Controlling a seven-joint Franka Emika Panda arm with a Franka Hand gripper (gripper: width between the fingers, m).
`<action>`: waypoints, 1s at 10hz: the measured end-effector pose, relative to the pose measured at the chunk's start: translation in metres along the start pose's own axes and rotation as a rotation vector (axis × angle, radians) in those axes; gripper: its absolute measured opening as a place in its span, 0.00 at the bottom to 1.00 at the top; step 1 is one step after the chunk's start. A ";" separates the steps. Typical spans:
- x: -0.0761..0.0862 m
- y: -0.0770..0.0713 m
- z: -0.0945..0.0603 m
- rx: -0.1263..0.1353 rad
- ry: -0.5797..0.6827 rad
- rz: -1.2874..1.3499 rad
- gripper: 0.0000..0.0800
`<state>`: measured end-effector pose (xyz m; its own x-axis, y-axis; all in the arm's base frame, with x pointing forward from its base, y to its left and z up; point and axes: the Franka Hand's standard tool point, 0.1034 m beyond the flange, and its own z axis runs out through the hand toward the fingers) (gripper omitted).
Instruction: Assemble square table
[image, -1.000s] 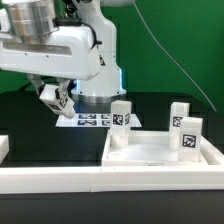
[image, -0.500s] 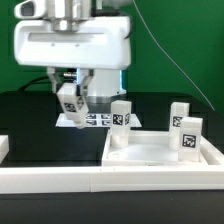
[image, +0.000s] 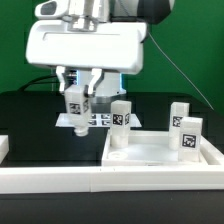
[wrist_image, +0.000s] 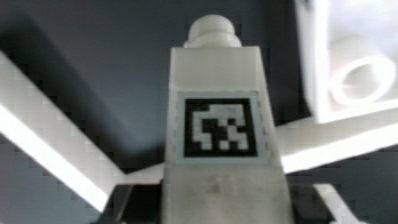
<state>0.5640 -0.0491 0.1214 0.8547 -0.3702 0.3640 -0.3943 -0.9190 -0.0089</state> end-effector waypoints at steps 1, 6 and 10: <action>0.005 -0.008 -0.002 0.007 0.007 -0.012 0.36; 0.001 -0.029 -0.001 0.021 0.008 -0.041 0.36; 0.013 -0.054 -0.005 0.042 -0.011 -0.047 0.36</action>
Offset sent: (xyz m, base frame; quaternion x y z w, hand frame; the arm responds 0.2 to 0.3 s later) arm 0.0000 0.0000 0.0000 0.0000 0.0000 0.0000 1.0000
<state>0.5946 -0.0033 0.1311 0.8756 -0.3280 0.3546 -0.3393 -0.9401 -0.0317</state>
